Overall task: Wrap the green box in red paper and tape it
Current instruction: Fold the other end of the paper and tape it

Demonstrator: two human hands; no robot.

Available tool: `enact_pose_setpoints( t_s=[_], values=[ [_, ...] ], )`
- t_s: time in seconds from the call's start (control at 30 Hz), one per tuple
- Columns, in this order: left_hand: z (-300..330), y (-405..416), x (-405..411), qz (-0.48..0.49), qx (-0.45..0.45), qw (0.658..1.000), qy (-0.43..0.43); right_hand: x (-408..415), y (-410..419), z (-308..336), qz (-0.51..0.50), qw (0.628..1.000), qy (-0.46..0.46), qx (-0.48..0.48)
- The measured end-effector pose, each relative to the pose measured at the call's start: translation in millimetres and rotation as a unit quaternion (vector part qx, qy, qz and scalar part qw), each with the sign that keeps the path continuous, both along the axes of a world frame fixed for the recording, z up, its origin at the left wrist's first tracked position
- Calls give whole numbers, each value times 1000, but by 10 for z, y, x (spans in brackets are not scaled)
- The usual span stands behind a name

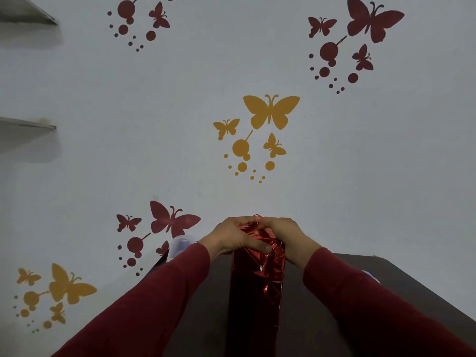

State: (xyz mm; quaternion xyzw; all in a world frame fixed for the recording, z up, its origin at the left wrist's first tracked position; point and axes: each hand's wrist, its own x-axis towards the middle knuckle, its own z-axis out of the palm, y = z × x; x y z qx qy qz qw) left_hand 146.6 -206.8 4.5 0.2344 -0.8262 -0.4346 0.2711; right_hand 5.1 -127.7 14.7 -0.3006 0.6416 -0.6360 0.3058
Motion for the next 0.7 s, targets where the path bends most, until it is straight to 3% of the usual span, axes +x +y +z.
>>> enact_pose_setpoints(
  t_s=[0.2,0.3,0.4,0.47,0.6,0.7],
  values=[
    [67,121,130,-21,37,999,32,29,112,-16,-22,999,-19,-25],
    [111,251,161,75,7,991,114,-5,398,-45,-95,993,65,-24],
    [60,483,156,212,-52,935,279,-28,797,-172,-139,983,112,-47],
    [-17,773,128,236,-144,896,349,-52,1068,-342,-141,980,131,-44],
    [-244,1319,-129,150,-317,860,371,-129,1630,-609,-158,974,156,-47],
    [-500,1605,-491,76,-352,853,377,-305,1956,-785,-195,963,186,-19]
  ],
)
